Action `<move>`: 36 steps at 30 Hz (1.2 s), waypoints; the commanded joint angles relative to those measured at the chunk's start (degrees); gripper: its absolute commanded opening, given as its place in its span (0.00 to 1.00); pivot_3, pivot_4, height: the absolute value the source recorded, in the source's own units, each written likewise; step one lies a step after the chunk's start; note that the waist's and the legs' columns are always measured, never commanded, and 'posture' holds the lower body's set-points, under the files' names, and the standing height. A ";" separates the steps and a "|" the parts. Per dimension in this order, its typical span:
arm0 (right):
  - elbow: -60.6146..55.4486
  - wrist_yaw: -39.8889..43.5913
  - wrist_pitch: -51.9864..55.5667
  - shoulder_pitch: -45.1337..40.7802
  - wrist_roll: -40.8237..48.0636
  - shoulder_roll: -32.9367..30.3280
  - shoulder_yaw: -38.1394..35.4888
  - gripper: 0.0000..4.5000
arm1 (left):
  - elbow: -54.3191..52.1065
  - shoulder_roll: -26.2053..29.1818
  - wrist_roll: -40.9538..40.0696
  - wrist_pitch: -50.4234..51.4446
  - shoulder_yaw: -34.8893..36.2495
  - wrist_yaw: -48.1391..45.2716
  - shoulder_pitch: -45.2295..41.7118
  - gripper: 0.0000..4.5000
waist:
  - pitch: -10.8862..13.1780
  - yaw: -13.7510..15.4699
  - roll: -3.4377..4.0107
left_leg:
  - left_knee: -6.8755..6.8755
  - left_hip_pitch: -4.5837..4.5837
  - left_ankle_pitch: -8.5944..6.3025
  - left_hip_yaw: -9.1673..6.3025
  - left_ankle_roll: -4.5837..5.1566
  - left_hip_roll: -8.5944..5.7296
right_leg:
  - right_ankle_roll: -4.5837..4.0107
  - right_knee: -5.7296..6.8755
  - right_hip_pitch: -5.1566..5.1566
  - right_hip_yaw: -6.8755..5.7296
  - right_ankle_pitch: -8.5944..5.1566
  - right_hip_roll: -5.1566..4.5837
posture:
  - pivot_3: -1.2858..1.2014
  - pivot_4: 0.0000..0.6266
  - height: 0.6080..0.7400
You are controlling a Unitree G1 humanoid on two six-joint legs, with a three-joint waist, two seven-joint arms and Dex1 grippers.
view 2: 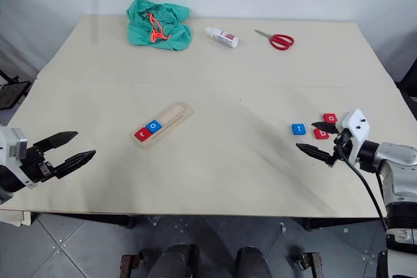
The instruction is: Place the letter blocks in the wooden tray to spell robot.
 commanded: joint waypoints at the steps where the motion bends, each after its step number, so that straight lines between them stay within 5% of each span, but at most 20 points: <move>1: -1.57 -0.36 -0.12 -0.54 1.22 -1.02 -2.29 0.99 | -0.82 0.95 0.28 -0.92 0.92 0.49 0.03 1.00 | 0.00 0.01 0.00 | 0.00 0.00 0.00 0.00 0.00 0.00 | 0.00 0.00 0.00 0.00 0.00 0.00 | 0.52 0.24 1.00; 14: 1.45 0.41 -1.59 -4.86 0.96 0.23 -1.19 0.99 | -5.25 0.59 -0.20 1.03 3.50 3.66 4.05 1.00 | 0.00 -0.02 0.00 | 0.00 0.00 0.00 0.02 0.00 0.01 | 0.00 0.00 -0.02 0.04 0.00 0.00 | 0.52 0.24 1.00; 28: -5.21 1.92 -0.55 -2.38 0.20 -0.75 0.63 0.99 | -18.59 -2.33 -1.24 6.61 13.41 8.11 22.73 1.00 | 0.00 0.08 0.00 | 0.00 0.00 -0.01 0.06 0.02 0.04 | 0.00 -0.07 -0.01 0.12 0.00 -0.03 | 0.52 0.24 1.00; 36: -8.48 4.00 -0.11 -4.49 0.90 1.03 2.63 0.99 | -19.57 0.50 -0.33 10.17 6.26 9.24 15.37 1.00 | 0.00 0.38 0.00 | 0.13 0.00 -0.01 0.06 0.02 0.05 | 0.00 -0.05 0.05 0.15 0.00 -0.02 | 0.52 0.24 1.00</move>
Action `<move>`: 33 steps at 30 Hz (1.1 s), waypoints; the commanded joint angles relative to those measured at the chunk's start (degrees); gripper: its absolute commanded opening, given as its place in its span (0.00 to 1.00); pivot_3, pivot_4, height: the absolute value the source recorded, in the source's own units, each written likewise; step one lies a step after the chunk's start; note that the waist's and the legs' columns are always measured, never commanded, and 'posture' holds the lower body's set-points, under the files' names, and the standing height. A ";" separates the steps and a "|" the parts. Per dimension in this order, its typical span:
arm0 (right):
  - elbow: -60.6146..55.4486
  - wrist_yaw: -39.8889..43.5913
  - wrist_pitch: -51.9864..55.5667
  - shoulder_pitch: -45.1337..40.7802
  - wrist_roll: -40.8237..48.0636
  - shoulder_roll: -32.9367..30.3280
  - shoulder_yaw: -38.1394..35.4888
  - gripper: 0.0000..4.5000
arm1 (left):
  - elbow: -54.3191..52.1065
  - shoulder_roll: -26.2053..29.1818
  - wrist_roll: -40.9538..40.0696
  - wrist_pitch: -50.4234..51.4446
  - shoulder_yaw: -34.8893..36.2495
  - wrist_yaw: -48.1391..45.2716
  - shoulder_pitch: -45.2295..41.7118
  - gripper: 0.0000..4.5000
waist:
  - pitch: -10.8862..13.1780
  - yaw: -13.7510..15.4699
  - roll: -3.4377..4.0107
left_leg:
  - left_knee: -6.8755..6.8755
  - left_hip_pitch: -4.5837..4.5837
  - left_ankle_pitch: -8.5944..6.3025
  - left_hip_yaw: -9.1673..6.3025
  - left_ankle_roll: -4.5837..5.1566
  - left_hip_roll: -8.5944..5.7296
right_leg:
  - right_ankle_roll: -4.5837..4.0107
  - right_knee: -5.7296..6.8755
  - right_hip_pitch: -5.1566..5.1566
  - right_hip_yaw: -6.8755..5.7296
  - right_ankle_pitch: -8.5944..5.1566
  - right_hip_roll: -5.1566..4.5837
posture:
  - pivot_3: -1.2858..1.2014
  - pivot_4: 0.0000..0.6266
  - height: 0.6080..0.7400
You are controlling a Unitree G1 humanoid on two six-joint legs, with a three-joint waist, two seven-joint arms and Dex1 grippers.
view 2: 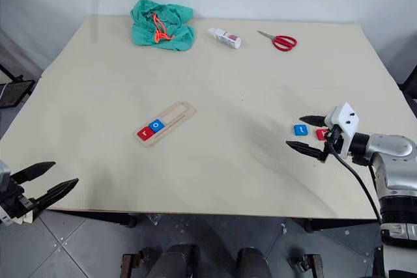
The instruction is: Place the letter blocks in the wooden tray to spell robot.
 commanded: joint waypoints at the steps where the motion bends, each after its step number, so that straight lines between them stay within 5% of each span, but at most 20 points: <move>1: -3.24 0.53 0.08 -1.65 1.37 0.56 0.20 0.99 | -1.45 3.06 0.45 2.15 -5.58 0.60 -5.25 1.00 | 0.00 -0.02 0.00 | 0.01 0.00 0.00 -0.02 0.00 0.00 | 0.00 0.01 -0.01 -0.01 0.00 0.01 | 0.52 0.24 1.00; 9: -11.65 -1.41 2.12 1.37 3.36 2.46 0.06 0.99 | 7.73 3.53 6.05 5.00 -23.82 1.31 -25.79 1.00 | -0.01 -0.19 0.01 | -0.07 -0.01 0.00 0.01 0.00 -0.01 | 0.00 0.09 -0.08 -0.03 0.00 0.08 | 0.52 0.24 1.00; 19: -19.88 -5.95 4.07 8.26 5.52 3.55 -1.84 0.99 | 25.83 -0.71 15.02 1.40 -35.63 2.13 -44.08 1.00 | 0.00 -0.13 0.01 | 0.05 0.00 0.00 0.00 0.00 -0.10 | 0.00 0.52 -0.22 -0.10 0.00 0.04 | 0.52 0.24 1.00; 33: -23.99 -9.02 4.77 11.00 6.53 3.93 -1.99 0.99 | 38.06 -5.34 22.01 -2.54 -41.68 1.44 -49.29 1.00 | -0.01 0.09 0.01 | 0.26 0.00 0.00 -0.04 0.00 -0.15 | 0.01 0.73 -0.21 -0.11 0.00 0.01 | 0.52 0.24 1.00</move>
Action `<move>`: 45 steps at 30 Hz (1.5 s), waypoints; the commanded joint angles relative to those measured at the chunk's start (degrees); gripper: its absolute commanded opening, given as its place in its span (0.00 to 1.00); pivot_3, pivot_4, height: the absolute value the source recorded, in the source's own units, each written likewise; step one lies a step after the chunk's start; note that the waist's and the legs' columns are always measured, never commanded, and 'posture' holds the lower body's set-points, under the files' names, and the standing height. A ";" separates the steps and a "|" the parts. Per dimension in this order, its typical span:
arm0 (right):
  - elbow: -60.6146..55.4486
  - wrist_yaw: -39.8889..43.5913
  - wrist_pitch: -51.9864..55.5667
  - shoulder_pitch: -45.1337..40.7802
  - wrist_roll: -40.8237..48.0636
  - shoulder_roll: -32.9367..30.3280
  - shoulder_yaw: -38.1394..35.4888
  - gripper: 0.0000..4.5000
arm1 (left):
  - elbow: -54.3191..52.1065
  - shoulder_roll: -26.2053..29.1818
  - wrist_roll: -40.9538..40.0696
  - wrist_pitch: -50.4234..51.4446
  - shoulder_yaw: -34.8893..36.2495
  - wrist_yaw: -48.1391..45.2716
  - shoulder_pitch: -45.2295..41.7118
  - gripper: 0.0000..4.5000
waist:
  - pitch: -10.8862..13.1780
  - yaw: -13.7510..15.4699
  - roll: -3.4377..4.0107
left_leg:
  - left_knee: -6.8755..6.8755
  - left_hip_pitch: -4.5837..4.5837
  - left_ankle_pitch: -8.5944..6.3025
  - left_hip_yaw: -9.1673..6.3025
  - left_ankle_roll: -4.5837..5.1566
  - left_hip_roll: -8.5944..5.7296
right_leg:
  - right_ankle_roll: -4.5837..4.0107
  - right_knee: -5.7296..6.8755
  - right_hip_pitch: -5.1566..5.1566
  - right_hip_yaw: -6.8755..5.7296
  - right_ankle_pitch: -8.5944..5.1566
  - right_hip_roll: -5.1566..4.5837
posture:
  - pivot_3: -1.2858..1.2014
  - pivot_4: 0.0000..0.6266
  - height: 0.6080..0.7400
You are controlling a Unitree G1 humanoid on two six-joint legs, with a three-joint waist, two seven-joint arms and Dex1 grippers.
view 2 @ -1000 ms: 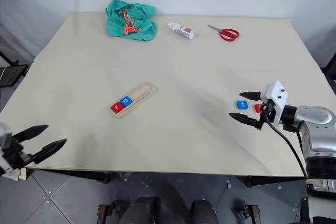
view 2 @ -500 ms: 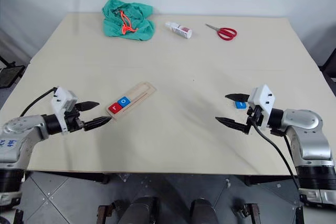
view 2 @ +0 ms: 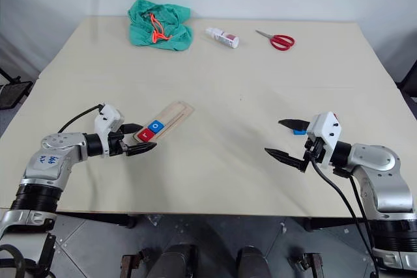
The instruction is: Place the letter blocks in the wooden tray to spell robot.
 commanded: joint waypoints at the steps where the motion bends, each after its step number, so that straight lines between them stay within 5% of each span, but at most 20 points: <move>1: -1.56 -0.46 -0.45 -0.16 1.04 -0.21 -1.67 0.99 | 5.86 -0.63 4.01 -1.16 -1.81 2.13 -0.76 1.00 | -0.01 0.20 0.01 | 0.11 0.01 0.00 -0.07 0.00 -0.03 | 0.00 0.14 0.02 -0.01 0.00 -0.01 | 0.52 0.24 1.00; 7: -0.98 -0.49 -0.55 -0.52 0.75 -0.55 -1.58 0.99 | 8.17 -1.07 6.19 -2.02 -4.00 1.65 -1.78 1.00 | -0.13 0.12 0.23 | 0.34 0.10 0.08 -0.05 0.05 -0.03 | 0.00 0.20 0.20 0.04 0.00 -0.01 | 0.52 0.24 1.00; 12: -0.16 -0.31 -0.58 -1.24 0.21 -1.20 -1.53 1.00 | 7.43 -1.56 6.28 -2.79 -4.00 1.50 -1.26 0.76 | -0.22 0.10 0.37 | 0.34 0.12 0.10 -0.03 0.06 -0.04 | 0.00 0.24 0.20 0.10 0.00 -0.02 | 0.52 0.24 1.00; 25: 1.62 7.26 -1.42 -1.32 1.76 -5.62 -2.38 1.00 | -9.73 -0.39 1.07 -3.63 -6.67 -13.74 2.39 0.76 | -0.19 0.28 0.33 | 0.28 -0.08 0.06 -0.13 0.11 -0.09 | 0.00 0.09 0.12 0.06 0.00 -0.05 | 0.52 0.24 1.00; 45: -5.60 7.46 -0.36 11.56 3.54 -8.00 -8.41 1.00 | -7.71 -9.73 8.80 -10.25 -18.67 -17.81 -5.83 0.76 | -0.15 1.36 0.26 | 0.33 -0.13 0.05 -0.03 0.15 -0.10 | 0.03 -0.07 0.14 0.04 0.02 -0.03 | 0.52 0.24 1.00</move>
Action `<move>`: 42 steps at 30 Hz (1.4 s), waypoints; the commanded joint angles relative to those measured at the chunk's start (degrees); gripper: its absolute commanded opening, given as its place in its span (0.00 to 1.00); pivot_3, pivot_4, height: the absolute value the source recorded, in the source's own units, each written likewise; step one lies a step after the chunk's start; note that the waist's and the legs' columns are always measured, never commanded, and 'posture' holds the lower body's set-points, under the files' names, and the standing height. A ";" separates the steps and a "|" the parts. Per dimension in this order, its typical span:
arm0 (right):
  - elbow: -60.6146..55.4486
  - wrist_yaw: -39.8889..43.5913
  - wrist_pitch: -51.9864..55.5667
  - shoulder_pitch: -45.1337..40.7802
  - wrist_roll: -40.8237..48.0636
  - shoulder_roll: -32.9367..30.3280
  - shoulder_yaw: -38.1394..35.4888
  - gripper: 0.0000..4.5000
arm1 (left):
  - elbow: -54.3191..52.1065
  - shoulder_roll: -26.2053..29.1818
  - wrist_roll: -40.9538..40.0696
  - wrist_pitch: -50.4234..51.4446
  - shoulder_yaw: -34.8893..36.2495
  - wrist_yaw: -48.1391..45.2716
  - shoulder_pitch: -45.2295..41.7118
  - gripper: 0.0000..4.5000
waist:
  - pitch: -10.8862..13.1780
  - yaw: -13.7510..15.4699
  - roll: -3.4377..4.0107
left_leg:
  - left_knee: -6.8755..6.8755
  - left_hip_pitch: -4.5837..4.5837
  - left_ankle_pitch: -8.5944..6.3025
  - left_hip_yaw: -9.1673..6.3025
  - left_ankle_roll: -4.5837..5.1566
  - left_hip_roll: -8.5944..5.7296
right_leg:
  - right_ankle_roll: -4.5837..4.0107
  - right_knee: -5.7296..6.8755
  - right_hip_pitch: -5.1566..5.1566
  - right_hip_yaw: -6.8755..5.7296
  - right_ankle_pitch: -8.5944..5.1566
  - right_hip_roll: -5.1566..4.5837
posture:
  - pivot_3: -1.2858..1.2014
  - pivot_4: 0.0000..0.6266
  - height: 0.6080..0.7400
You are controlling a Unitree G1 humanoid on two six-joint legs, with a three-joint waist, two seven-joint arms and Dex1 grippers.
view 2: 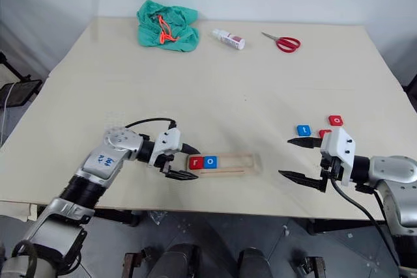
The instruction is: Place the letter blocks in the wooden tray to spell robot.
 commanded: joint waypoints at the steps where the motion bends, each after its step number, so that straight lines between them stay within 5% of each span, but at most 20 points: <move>1: -2.64 -0.71 0.47 2.07 1.48 -1.15 -3.70 1.00 | 0.27 -0.79 0.80 -1.63 -0.49 0.00 -0.78 0.76 | 0.00 0.05 0.00 | -0.01 0.00 0.00 0.00 0.00 0.00 | 0.00 -0.02 0.00 0.00 0.00 0.00 | 0.52 0.24 1.00; 8: -3.37 -1.59 0.70 3.08 1.44 -1.09 -4.58 1.00 | 0.96 -1.25 2.26 -3.56 -1.22 -0.40 -1.10 0.76 | 0.00 0.06 -0.01 | -0.01 0.00 0.00 0.00 0.00 0.00 | 0.00 -0.11 0.04 -0.01 0.00 0.00 | 0.52 0.24 1.00; 12: -3.17 -2.36 0.58 2.84 1.01 -1.09 -4.34 1.00 | 0.93 -0.89 2.84 -2.62 -1.37 -0.21 -1.03 0.99 | 0.00 0.06 0.00 | -0.01 0.00 0.00 0.00 0.00 0.00 | 0.01 -0.12 0.04 -0.01 0.00 0.00 | 0.52 0.24 1.00; 25: -1.69 -5.50 2.03 4.43 -0.26 -2.71 -7.31 1.00 | -3.96 3.37 -8.33 -2.47 9.44 -4.73 0.76 0.99 | 0.01 0.02 -0.01 | -0.03 -0.01 0.00 0.00 0.00 0.04 | 0.01 -0.13 0.03 -0.01 0.00 0.02 | 0.52 0.24 1.00; 42: -2.95 -25.80 9.19 11.74 -2.41 3.50 -18.20 1.00 | -4.07 -4.10 -14.82 -15.07 18.04 0.73 10.82 0.99 | 0.00 0.06 -0.01 | -0.04 -0.01 -0.01 0.03 0.02 0.03 | 0.01 -0.15 0.04 0.00 0.01 0.00 | 0.52 0.24 1.00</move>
